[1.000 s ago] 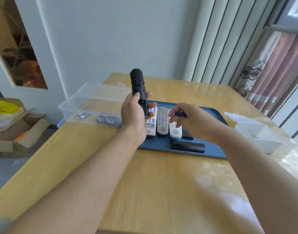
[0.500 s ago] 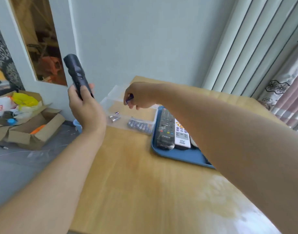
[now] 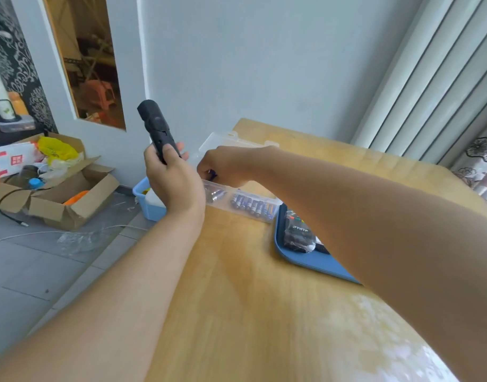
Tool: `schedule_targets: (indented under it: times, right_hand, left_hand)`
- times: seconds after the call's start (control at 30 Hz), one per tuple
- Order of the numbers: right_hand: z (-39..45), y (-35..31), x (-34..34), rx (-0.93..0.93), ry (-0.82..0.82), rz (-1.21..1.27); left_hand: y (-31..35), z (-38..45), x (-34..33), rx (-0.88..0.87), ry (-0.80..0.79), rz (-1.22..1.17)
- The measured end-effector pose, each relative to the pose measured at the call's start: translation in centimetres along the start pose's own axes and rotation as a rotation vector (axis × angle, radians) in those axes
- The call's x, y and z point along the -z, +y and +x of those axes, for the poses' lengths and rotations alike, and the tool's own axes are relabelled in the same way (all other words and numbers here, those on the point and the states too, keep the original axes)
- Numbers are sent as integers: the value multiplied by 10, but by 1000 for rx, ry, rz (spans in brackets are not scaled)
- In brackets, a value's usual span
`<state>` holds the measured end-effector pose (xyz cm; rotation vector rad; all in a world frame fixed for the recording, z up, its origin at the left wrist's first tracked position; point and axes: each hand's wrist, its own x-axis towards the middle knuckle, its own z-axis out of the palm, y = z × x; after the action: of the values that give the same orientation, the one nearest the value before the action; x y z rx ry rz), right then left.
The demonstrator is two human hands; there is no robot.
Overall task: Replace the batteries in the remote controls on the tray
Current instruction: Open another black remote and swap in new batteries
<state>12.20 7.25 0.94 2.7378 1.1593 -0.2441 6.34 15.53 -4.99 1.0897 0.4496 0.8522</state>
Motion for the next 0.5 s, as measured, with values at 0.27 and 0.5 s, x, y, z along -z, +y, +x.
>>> schedule_targets:
  times: [0.27,0.5]
  right_hand:
    - [-5,-2,7,36,-86,-85]
    - [-7,1,1,27,-40,-15]
  left_hand:
    - [2,-2,1,-45,23,41]
    - [0,-2,1,-31,10,47]
